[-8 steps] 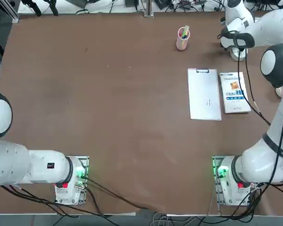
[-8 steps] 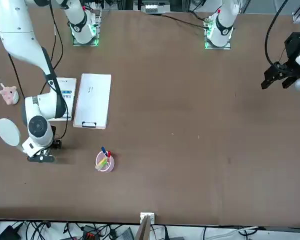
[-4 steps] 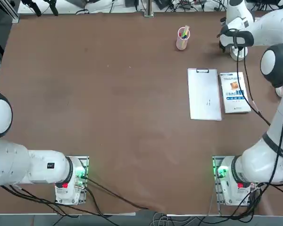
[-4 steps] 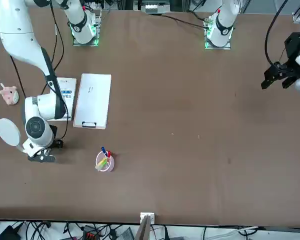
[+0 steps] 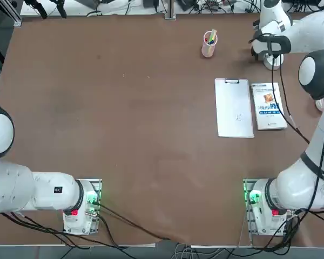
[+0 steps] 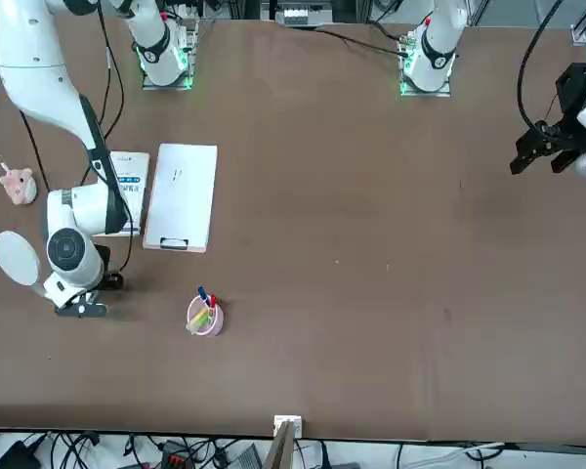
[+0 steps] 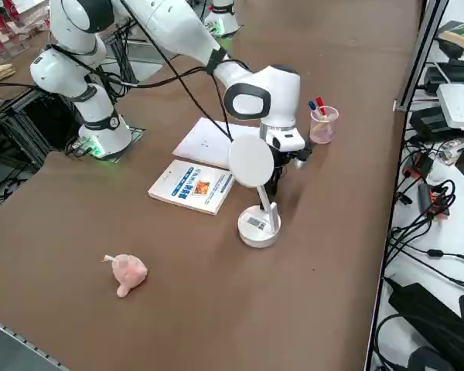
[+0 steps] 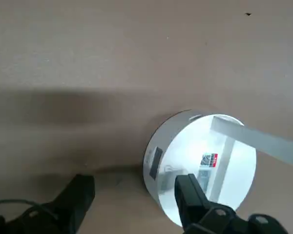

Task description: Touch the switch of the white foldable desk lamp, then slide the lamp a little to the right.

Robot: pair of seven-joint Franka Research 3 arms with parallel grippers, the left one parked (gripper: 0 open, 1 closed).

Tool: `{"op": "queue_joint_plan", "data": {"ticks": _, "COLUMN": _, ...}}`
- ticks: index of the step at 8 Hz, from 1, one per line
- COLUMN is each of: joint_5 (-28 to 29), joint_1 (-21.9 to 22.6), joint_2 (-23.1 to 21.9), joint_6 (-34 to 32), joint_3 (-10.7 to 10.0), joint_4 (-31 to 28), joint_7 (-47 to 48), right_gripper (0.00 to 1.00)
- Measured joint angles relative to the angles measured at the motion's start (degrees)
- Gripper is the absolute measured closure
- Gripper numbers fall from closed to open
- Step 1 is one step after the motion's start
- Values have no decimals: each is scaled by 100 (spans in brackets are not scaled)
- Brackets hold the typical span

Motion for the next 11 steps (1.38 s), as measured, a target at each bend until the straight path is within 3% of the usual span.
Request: {"op": "queue_joint_plan", "data": {"ticks": 11, "joint_5": 164, "joint_1": -20, "joint_2": 77, "joint_6": 229, "joint_3": 3, "joint_4": 1, "joint_7": -71, "right_gripper": 0}}
